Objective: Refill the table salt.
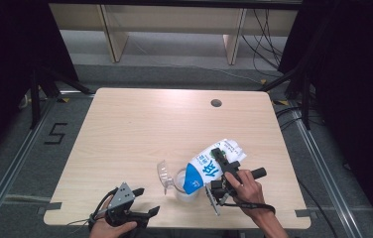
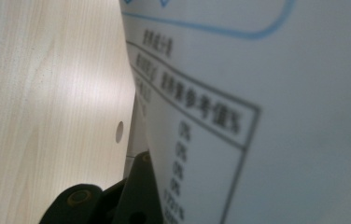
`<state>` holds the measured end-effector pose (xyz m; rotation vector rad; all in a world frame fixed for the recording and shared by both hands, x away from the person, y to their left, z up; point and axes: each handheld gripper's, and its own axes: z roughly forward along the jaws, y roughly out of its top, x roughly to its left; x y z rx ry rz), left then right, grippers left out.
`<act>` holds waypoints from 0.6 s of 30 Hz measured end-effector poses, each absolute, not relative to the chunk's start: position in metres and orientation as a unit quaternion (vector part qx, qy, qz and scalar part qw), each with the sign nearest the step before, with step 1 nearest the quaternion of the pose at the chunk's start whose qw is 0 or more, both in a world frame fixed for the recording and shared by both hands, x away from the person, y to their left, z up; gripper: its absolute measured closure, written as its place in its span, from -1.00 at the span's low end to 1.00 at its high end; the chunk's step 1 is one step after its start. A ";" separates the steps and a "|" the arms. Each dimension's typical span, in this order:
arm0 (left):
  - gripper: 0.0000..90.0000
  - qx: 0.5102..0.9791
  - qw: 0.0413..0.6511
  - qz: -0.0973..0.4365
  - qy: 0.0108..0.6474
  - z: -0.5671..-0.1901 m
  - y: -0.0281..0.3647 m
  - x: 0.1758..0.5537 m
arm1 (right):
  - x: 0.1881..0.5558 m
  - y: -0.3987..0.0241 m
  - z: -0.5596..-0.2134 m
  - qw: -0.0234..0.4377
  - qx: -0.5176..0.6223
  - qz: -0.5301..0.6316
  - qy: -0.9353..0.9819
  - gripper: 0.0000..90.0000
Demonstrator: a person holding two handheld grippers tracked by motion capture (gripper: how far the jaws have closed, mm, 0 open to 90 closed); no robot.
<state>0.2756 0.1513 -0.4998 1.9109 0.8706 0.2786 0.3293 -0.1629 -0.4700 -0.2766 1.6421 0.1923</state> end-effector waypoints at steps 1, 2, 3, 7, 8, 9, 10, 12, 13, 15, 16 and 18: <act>-0.60 0.786 0.490 0.114 0.361 -0.500 0.151 0.275 | 0.331 -0.163 -0.469 0.672 -0.134 0.087 0.723 0.72; -0.60 0.784 0.491 0.112 0.364 -0.500 0.151 0.275 | 0.330 -0.162 -0.467 0.669 -0.140 0.077 0.726 0.72; -0.60 0.784 0.491 0.112 0.363 -0.500 0.151 0.275 | 0.332 -0.163 -0.467 0.671 -0.147 0.088 0.721 0.72; -0.60 0.784 0.490 0.112 0.363 -0.500 0.151 0.275 | 0.332 -0.163 -0.464 0.665 -0.148 0.084 0.727 0.72; -0.60 0.784 0.491 0.113 0.363 -0.500 0.151 0.275 | 0.331 -0.164 -0.465 0.663 -0.130 0.090 0.732 0.72; -0.60 0.784 0.490 0.112 0.363 -0.500 0.151 0.275 | 0.331 -0.164 -0.466 0.661 -0.120 0.098 0.734 0.72; -0.60 0.784 0.491 0.112 0.363 -0.500 0.151 0.275 | 0.331 -0.164 -0.466 0.661 -0.120 0.098 0.734 0.72; -0.60 0.784 0.491 0.112 0.363 -0.500 0.151 0.275 | 0.332 -0.164 -0.465 0.657 -0.123 0.099 0.737 0.72; -0.60 0.784 0.491 0.112 0.363 -0.500 0.151 0.275 | 0.331 -0.165 -0.467 0.654 -0.107 0.105 0.742 0.72; -0.60 0.784 0.490 0.112 0.363 -0.500 0.151 0.275 | 0.332 -0.164 -0.461 0.658 -0.135 0.092 0.735 0.72; -0.60 0.784 0.490 0.112 0.363 -0.500 0.151 0.275 | 0.332 -0.164 -0.461 0.658 -0.135 0.092 0.735 0.72; -0.60 0.784 0.490 0.112 0.363 -0.500 0.151 0.275 | 0.332 -0.165 -0.464 0.652 -0.109 0.112 0.742 0.72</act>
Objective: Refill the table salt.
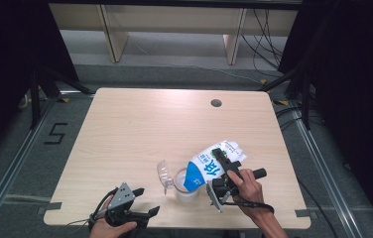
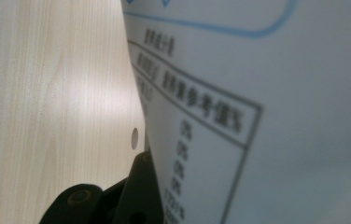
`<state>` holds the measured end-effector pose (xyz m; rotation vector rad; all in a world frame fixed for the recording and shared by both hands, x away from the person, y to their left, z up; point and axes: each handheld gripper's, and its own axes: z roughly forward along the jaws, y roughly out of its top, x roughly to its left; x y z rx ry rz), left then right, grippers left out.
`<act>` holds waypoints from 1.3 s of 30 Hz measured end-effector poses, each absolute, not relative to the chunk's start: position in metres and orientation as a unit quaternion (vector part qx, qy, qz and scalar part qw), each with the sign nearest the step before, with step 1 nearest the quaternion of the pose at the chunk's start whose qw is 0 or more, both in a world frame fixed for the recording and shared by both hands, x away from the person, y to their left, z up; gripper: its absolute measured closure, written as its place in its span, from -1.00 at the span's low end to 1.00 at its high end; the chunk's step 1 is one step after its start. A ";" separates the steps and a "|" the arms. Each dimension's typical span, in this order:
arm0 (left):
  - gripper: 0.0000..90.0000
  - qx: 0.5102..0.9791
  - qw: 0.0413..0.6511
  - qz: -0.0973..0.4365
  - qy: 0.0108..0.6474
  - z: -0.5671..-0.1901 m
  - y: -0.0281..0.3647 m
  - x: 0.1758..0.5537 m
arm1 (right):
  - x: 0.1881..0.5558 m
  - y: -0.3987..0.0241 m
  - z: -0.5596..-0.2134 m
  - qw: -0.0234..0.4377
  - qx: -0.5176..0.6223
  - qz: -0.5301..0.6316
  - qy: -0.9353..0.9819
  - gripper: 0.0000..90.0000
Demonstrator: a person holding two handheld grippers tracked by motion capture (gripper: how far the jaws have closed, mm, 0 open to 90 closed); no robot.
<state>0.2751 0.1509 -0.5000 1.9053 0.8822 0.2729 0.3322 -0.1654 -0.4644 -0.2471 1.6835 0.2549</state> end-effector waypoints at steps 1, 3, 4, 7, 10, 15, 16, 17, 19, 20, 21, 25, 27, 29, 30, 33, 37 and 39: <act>-0.60 0.784 0.490 0.112 0.363 -0.500 0.151 0.275 | 0.333 -0.166 -0.465 0.649 -0.107 0.115 0.744 0.72; -0.60 0.784 0.491 0.112 0.363 -0.500 0.151 0.275 | 0.333 -0.166 -0.463 0.647 -0.099 0.118 0.746 0.72; -0.60 0.784 0.491 0.112 0.363 -0.500 0.151 0.275 | 0.334 -0.167 -0.461 0.646 -0.102 0.120 0.747 0.72; -0.60 0.784 0.491 0.112 0.363 -0.500 0.151 0.275 | 0.336 -0.169 -0.462 0.640 -0.090 0.135 0.751 0.73; -0.60 0.783 0.491 0.113 0.364 -0.500 0.151 0.275 | 0.336 -0.171 -0.462 0.635 -0.083 0.136 0.756 0.73; -0.60 0.784 0.489 0.114 0.365 -0.500 0.151 0.275 | 0.337 -0.170 -0.462 0.631 -0.083 0.144 0.758 0.73; -0.60 0.784 0.489 0.114 0.364 -0.500 0.151 0.275 | 0.337 -0.170 -0.463 0.630 -0.083 0.145 0.758 0.73; -0.60 0.784 0.489 0.114 0.365 -0.500 0.151 0.275 | 0.337 -0.170 -0.463 0.627 -0.078 0.150 0.760 0.73; -0.60 0.787 0.487 0.113 0.362 -0.500 0.152 0.275 | 0.337 -0.170 -0.463 0.623 -0.073 0.151 0.764 0.73; -0.60 0.788 0.486 0.116 0.359 -0.499 0.152 0.275 | 0.337 -0.171 -0.464 0.621 -0.065 0.156 0.765 0.73; -0.60 0.783 0.490 0.114 0.365 -0.500 0.151 0.275 | 0.338 -0.171 -0.463 0.618 -0.063 0.161 0.767 0.73; -0.60 0.784 0.490 0.113 0.363 -0.500 0.151 0.275 | 0.339 -0.174 -0.462 0.613 -0.047 0.174 0.769 0.74; -0.60 0.784 0.490 0.113 0.363 -0.500 0.151 0.275 | 0.340 -0.175 -0.462 0.609 -0.040 0.178 0.772 0.74; -0.60 0.788 0.484 0.116 0.362 -0.499 0.152 0.275 | 0.340 -0.176 -0.462 0.601 -0.025 0.183 0.778 0.74; -0.60 0.787 0.487 0.113 0.361 -0.500 0.152 0.276 | 0.341 -0.177 -0.461 0.597 -0.025 0.186 0.780 0.74; -0.60 0.784 0.491 0.112 0.363 -0.500 0.151 0.275 | 0.343 -0.179 -0.461 0.590 -0.016 0.196 0.783 0.74; -0.60 0.784 0.491 0.113 0.363 -0.500 0.151 0.275 | 0.346 -0.182 -0.460 0.577 -0.003 0.214 0.788 0.74; -0.60 0.784 0.491 0.113 0.363 -0.500 0.151 0.275 | 0.348 -0.184 -0.460 0.571 0.004 0.229 0.788 0.74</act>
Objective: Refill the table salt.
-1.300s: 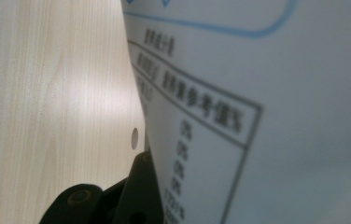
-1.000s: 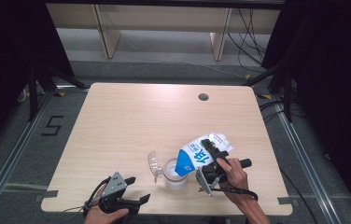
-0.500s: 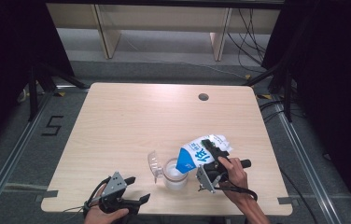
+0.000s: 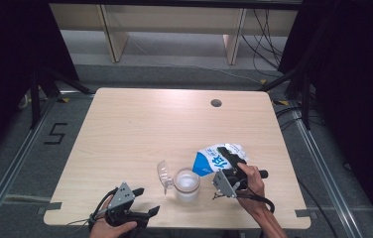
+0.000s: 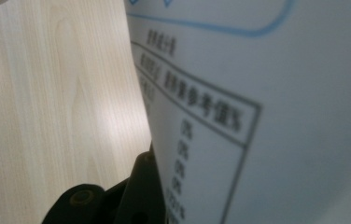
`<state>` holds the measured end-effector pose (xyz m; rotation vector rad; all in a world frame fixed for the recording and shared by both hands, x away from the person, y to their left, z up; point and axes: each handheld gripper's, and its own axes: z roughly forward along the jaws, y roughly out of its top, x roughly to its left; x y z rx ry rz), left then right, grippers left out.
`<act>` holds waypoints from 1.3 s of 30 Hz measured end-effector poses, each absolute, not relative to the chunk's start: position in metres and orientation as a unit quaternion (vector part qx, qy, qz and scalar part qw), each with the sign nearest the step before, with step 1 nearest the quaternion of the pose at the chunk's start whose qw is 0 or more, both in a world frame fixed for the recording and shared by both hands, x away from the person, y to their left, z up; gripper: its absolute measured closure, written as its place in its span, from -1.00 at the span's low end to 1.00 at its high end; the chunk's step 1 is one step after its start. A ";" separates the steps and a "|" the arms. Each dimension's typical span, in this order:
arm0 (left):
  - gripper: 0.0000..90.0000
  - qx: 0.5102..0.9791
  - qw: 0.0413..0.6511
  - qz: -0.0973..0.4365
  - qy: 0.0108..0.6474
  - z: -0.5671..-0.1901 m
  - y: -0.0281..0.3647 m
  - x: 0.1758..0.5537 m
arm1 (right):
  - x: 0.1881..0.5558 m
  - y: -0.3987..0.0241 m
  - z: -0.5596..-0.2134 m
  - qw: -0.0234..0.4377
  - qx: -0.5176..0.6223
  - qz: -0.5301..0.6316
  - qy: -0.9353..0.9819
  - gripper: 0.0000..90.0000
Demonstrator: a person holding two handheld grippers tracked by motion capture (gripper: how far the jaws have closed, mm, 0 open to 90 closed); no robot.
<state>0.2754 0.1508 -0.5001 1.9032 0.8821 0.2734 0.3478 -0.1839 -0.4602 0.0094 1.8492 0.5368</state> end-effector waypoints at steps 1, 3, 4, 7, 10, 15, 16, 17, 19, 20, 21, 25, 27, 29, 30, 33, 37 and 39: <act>-0.60 0.785 0.490 0.113 0.363 -0.500 0.151 0.275 | 0.349 -0.185 -0.460 0.568 0.008 0.234 0.789 0.75; -0.60 0.784 0.490 0.113 0.363 -0.500 0.151 0.275 | 0.348 -0.187 -0.459 0.571 0.022 0.231 0.787 0.75; -0.60 0.787 0.488 0.114 0.361 -0.500 0.151 0.276 | 0.350 -0.188 -0.460 0.569 0.025 0.235 0.788 0.75; -0.60 0.788 0.487 0.114 0.361 -0.500 0.152 0.276 | 0.348 -0.189 -0.459 0.563 0.044 0.238 0.790 0.77; -0.60 0.787 0.488 0.114 0.361 -0.500 0.151 0.275 | 0.350 -0.191 -0.458 0.561 0.046 0.249 0.788 0.77; -0.60 0.788 0.487 0.114 0.360 -0.500 0.152 0.276 | 0.352 -0.195 -0.458 0.542 0.073 0.266 0.794 0.78; -0.60 0.785 0.490 0.113 0.362 -0.500 0.151 0.276 | 0.354 -0.197 -0.458 0.537 0.076 0.271 0.796 0.79; -0.60 0.785 0.489 0.113 0.362 -0.500 0.151 0.275 | 0.354 -0.198 -0.458 0.533 0.081 0.275 0.796 0.79; -0.60 0.784 0.491 0.113 0.363 -0.500 0.151 0.275 | 0.357 -0.202 -0.458 0.526 0.090 0.288 0.795 0.79; -0.60 0.784 0.491 0.113 0.363 -0.500 0.151 0.275 | 0.357 -0.203 -0.457 0.522 0.097 0.296 0.794 0.80; -0.60 0.784 0.491 0.113 0.363 -0.500 0.151 0.276 | 0.359 -0.205 -0.457 0.517 0.103 0.303 0.794 0.80; -0.60 0.785 0.489 0.113 0.363 -0.500 0.151 0.276 | 0.361 -0.209 -0.457 0.501 0.123 0.321 0.794 0.82; -0.60 0.784 0.491 0.111 0.364 -0.500 0.151 0.276 | 0.362 -0.211 -0.458 0.495 0.133 0.328 0.793 0.83; -0.60 0.784 0.490 0.112 0.366 -0.500 0.150 0.276 | 0.363 -0.213 -0.459 0.489 0.141 0.333 0.794 0.83; -0.60 0.783 0.489 0.112 0.367 -0.500 0.150 0.276 | 0.363 -0.214 -0.459 0.487 0.145 0.334 0.794 0.84; -0.60 0.785 0.490 0.113 0.362 -0.500 0.151 0.276 | 0.366 -0.217 -0.460 0.478 0.153 0.342 0.794 0.84; -0.60 0.787 0.489 0.114 0.359 -0.500 0.151 0.277 | 0.368 -0.222 -0.460 0.458 0.179 0.370 0.788 0.84; -0.60 0.786 0.490 0.114 0.360 -0.500 0.151 0.277 | 0.370 -0.224 -0.461 0.445 0.194 0.384 0.786 0.84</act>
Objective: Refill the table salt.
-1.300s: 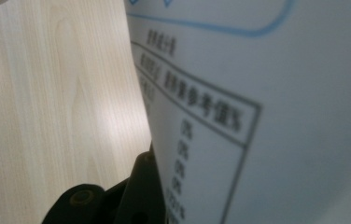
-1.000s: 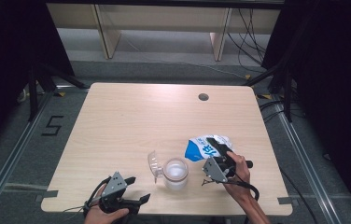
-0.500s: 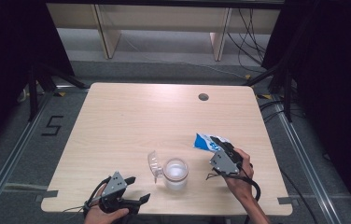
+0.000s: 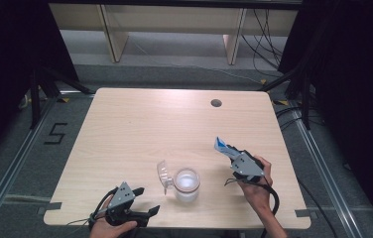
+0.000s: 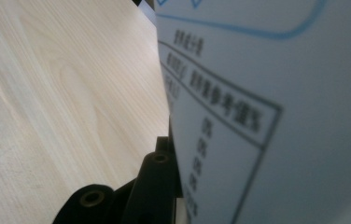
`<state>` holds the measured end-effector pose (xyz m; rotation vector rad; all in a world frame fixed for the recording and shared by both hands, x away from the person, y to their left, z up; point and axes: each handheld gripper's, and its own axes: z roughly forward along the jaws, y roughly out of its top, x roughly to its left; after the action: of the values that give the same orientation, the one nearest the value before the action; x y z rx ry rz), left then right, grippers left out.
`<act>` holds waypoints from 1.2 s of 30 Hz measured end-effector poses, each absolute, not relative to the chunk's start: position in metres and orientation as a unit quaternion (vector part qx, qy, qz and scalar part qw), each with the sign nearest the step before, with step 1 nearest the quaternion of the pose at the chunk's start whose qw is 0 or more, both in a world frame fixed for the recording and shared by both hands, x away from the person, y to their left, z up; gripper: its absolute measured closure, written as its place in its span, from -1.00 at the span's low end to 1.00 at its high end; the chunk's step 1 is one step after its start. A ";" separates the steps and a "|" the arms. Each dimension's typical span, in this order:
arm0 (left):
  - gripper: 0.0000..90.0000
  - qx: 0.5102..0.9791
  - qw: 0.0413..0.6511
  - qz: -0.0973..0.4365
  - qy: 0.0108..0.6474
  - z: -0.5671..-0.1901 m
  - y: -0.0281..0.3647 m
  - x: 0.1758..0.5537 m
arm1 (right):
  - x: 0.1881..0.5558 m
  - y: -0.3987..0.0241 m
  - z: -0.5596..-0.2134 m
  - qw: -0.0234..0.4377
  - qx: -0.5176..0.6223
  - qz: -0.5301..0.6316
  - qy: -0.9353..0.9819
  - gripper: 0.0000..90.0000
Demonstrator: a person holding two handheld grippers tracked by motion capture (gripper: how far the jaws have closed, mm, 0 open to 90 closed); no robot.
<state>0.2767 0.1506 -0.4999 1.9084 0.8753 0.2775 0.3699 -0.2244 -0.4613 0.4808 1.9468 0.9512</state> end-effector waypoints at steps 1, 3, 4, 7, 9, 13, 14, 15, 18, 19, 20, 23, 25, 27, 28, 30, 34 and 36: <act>-0.60 0.787 0.488 0.115 0.360 -0.500 0.151 0.277 | 0.372 -0.226 -0.461 0.439 0.194 0.388 0.786 0.84; -0.60 0.787 0.489 0.116 0.359 -0.500 0.151 0.277 | 0.374 -0.228 -0.462 0.432 0.200 0.398 0.784 0.85; -0.60 0.786 0.489 0.115 0.360 -0.500 0.151 0.277 | 0.374 -0.229 -0.462 0.424 0.213 0.408 0.780 0.85; -0.60 0.783 0.490 0.114 0.366 -0.500 0.150 0.277 | 0.378 -0.233 -0.464 0.403 0.227 0.426 0.777 0.85; -0.60 0.786 0.488 0.117 0.361 -0.500 0.151 0.277 | 0.379 -0.236 -0.466 0.387 0.243 0.437 0.775 0.85; -0.60 0.784 0.486 0.115 0.368 -0.500 0.151 0.277 | 0.383 -0.242 -0.473 0.371 0.271 0.452 0.764 0.85; -0.60 0.783 0.488 0.113 0.369 -0.500 0.150 0.277 | 0.385 -0.244 -0.474 0.370 0.270 0.455 0.764 0.85; -0.60 0.781 0.490 0.112 0.371 -0.500 0.150 0.277 | 0.387 -0.247 -0.475 0.368 0.274 0.459 0.761 0.85; -0.60 0.790 0.483 0.115 0.359 -0.500 0.150 0.278 | 0.388 -0.253 -0.478 0.351 0.294 0.469 0.755 0.85; -0.60 0.789 0.483 0.113 0.361 -0.500 0.150 0.278 | 0.390 -0.256 -0.478 0.358 0.291 0.469 0.753 0.85; -0.60 0.786 0.482 0.112 0.370 -0.500 0.149 0.277 | 0.390 -0.258 -0.478 0.353 0.299 0.469 0.752 0.85; -0.60 0.788 0.485 0.109 0.364 -0.500 0.148 0.278 | 0.392 -0.264 -0.481 0.351 0.308 0.470 0.749 0.86; -0.60 0.788 0.487 0.113 0.360 -0.500 0.149 0.278 | 0.393 -0.268 -0.482 0.348 0.316 0.474 0.745 0.86; -0.60 0.788 0.482 0.113 0.365 -0.500 0.149 0.278 | 0.393 -0.269 -0.483 0.348 0.329 0.475 0.738 0.86; -0.60 0.788 0.485 0.110 0.363 -0.500 0.150 0.278 | 0.393 -0.271 -0.483 0.343 0.332 0.474 0.740 0.87; -0.60 0.786 0.485 0.106 0.369 -0.500 0.149 0.278 | 0.395 -0.273 -0.483 0.357 0.324 0.480 0.733 0.89; -0.60 0.788 0.485 0.113 0.361 -0.500 0.149 0.278 | 0.395 -0.275 -0.484 0.349 0.334 0.481 0.732 0.91; -0.60 0.787 0.486 0.112 0.364 -0.501 0.149 0.278 | 0.396 -0.276 -0.486 0.349 0.337 0.479 0.732 0.92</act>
<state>0.2777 0.1489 -0.5007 1.9154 0.8850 0.2726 0.3961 -0.2760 -0.4861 0.8728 1.8963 1.2410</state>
